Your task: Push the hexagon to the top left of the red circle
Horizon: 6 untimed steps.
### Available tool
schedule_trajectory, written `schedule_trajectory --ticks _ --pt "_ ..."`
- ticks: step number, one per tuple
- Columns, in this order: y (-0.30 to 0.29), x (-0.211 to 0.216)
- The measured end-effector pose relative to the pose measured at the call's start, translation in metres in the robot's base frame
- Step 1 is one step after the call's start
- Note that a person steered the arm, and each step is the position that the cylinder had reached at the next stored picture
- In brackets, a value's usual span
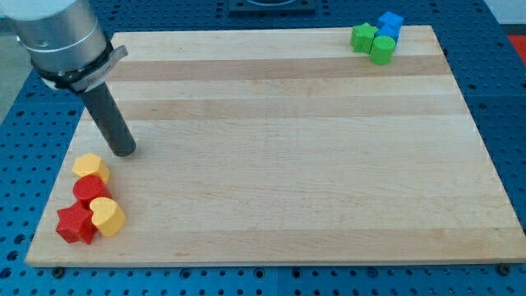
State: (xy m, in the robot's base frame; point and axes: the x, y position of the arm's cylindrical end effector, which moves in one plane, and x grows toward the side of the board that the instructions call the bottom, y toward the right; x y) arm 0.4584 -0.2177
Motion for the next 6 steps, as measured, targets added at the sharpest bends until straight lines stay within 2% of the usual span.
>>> schedule_trajectory --ticks 2,6 --pt "-0.017 0.000" --pt "-0.017 0.038"
